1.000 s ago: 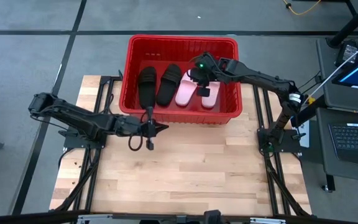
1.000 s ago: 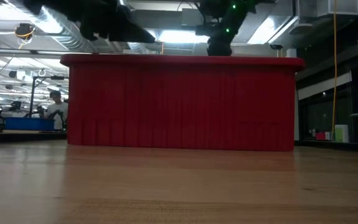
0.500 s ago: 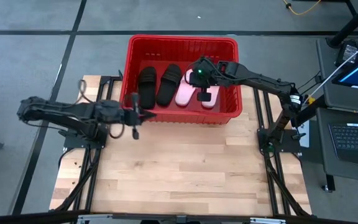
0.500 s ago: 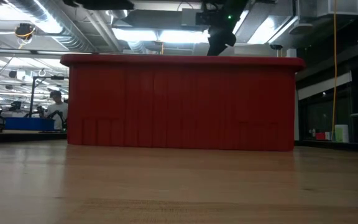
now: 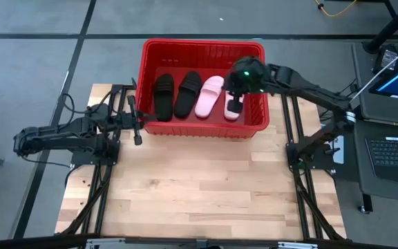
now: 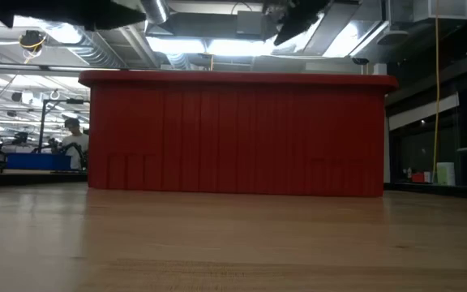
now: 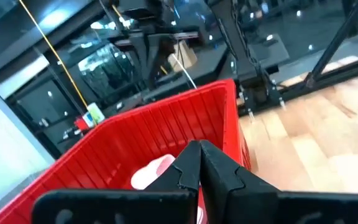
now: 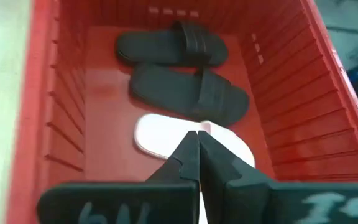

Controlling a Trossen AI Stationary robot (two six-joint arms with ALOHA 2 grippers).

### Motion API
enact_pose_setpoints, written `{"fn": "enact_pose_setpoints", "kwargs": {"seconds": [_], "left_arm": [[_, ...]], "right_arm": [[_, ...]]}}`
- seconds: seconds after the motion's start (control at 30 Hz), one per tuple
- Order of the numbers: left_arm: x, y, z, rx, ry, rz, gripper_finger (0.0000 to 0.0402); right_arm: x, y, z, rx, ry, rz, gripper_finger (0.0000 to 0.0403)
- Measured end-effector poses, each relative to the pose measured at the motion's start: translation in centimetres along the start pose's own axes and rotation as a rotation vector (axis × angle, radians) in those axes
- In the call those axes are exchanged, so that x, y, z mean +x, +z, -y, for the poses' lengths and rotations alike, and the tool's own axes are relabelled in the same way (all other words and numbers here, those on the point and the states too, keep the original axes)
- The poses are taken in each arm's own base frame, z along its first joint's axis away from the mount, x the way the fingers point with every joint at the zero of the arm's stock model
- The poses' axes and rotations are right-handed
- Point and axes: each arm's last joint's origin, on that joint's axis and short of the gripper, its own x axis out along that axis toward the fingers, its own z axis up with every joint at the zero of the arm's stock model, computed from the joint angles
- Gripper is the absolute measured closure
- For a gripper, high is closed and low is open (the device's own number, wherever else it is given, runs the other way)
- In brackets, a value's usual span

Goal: Pick and place slides into bin
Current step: Return to Home Position

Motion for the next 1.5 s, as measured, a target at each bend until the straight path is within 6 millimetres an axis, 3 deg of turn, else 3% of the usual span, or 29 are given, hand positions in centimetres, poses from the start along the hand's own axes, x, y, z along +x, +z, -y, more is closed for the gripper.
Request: {"fn": "enact_pose_setpoints", "kwargs": {"seconds": [0.2,0.5,0.67,1.0,1.37,1.5], "left_arm": [[-1.6,-0.7,0.1,-0.026,0.031,0.070,0.0400],[-4.2,-1.5,0.5,-0.063,0.084,0.181,0.0400],[-4.2,-3.7,1.4,-0.102,0.143,0.176,0.0400],[-4.1,-6.5,2.8,-0.105,0.200,0.276,0.0400],[-4.0,-7.5,3.2,-0.113,0.220,0.257,0.0398],[-3.9,-7.9,3.4,-0.121,0.203,0.211,0.0400]], "right_arm": [[-1.5,-4.8,-2.4,0.079,-0.016,0.142,0.0402],[-6.2,-10.6,-5.8,0.194,-0.012,0.453,0.0397],[-6.3,-13.1,-7.1,0.240,0.017,0.528,0.0396],[-4.3,-15.9,-9.2,0.233,0.051,0.586,0.0395],[-6.2,-17.5,-9.3,0.267,0.052,0.666,0.0398],[-5.7,-18.6,-9.6,0.302,0.069,0.646,0.0385]]}}
